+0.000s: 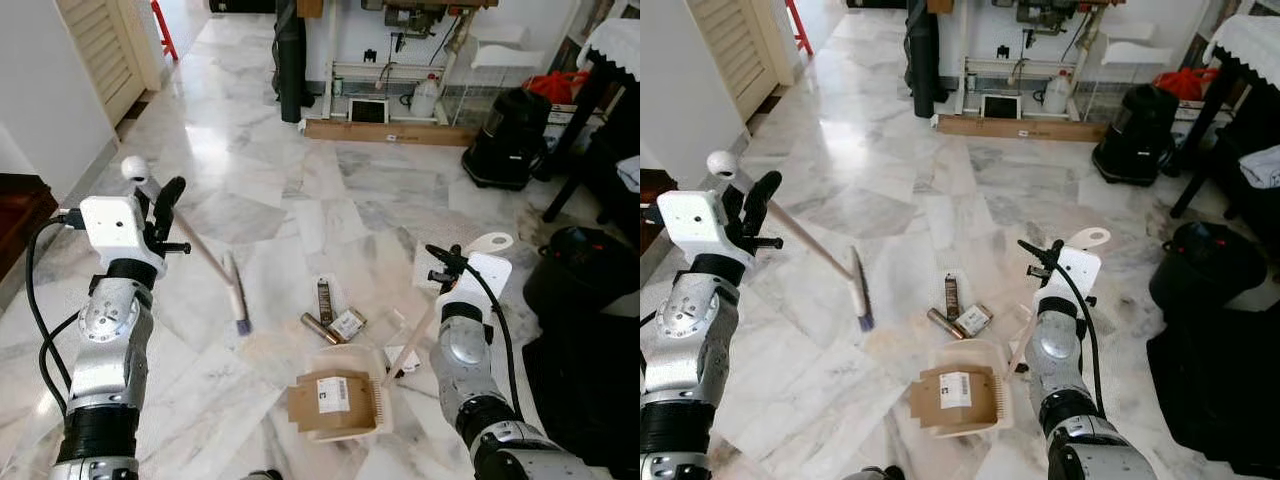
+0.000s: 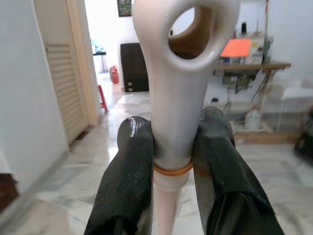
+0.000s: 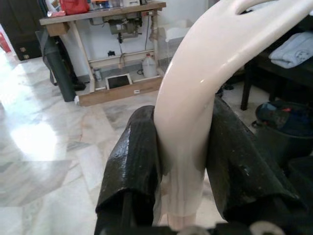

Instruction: Sweep floor

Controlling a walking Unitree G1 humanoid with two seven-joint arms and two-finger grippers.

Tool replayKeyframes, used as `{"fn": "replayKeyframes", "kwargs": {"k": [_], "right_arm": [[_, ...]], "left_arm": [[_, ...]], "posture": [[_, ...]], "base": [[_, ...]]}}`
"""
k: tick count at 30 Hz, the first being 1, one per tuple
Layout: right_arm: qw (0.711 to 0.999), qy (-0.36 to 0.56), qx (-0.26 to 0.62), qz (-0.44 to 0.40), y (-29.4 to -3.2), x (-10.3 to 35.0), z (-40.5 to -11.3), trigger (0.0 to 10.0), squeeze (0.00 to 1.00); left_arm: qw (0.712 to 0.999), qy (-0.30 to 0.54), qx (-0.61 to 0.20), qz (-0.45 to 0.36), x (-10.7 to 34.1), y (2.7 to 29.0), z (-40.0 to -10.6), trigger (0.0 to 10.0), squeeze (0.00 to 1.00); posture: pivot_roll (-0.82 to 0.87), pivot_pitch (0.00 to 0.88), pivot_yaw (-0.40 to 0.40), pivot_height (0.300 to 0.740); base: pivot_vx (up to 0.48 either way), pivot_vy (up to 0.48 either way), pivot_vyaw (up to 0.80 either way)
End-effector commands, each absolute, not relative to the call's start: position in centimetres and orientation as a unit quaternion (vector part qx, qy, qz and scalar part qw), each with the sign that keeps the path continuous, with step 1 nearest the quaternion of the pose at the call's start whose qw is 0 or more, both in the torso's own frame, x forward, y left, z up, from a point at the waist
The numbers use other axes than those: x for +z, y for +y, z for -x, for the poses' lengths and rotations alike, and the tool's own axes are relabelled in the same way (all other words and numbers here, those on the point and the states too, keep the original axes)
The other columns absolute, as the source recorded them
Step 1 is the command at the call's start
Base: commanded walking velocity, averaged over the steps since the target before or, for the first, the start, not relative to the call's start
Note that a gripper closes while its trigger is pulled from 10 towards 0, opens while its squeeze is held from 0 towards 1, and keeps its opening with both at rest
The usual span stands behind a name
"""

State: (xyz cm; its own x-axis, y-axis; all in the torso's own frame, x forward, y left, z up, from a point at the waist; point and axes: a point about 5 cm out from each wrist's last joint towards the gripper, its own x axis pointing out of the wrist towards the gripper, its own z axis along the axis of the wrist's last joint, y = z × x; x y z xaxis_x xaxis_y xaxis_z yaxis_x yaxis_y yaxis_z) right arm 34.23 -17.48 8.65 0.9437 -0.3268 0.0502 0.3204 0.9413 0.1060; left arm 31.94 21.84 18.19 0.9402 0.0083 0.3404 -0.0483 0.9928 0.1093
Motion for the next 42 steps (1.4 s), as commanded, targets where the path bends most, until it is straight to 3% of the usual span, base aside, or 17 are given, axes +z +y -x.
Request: {"fn": "replayKeyframes", "kwargs": {"k": [1, 17, 24, 34, 42], "right_arm": [[0.982, -0.055, -0.166, -0.066, -17.6, 10.0, -35.0, 10.0, 0.0], [0.97, -0.062, -0.182, -0.146, -18.4, 9.9, -34.6, 10.0, 0.0], [0.97, -0.072, -0.175, -0.155, -18.0, 9.9, -34.3, 10.0, 0.0], [0.967, -0.081, -0.186, -0.157, -18.8, 9.9, -33.7, 10.0, 0.0], [0.973, -0.065, -0.154, -0.158, -17.2, 9.6, -33.7, 10.0, 0.0]], "left_arm": [[0.982, -0.176, 0.017, -0.07, 17.6, 21.3, -31.8, 10.0, 0.0], [0.987, -0.151, 0.043, -0.045, 14.7, 21.4, -31.1, 10.0, 0.0], [0.987, -0.156, 0.016, 0.031, 15.6, 21.4, -30.7, 10.0, 0.0], [0.977, -0.145, -0.076, 0.134, 16.8, 19.2, -31.0, 10.0, 0.0], [0.964, -0.175, -0.082, 0.18, 19.1, 19.0, -29.5, 10.0, 0.0]], "posture": [[0.16, 0.0, -0.025, 0.74], [0.14, 0.0, -0.023, 0.74], [0.14, 0.0, -0.011, 0.74], [0.14, 0.0, -0.006, 0.74], [0.17, 0.061, -0.031, 0.74]], "base": [[0.0, 0.0, 0.0], [0.0, 0.0, 0.0], [0.0, 0.0, 0.0], [0.0, 0.0, 0.0], [0.0, 0.0, 0.0]]}}
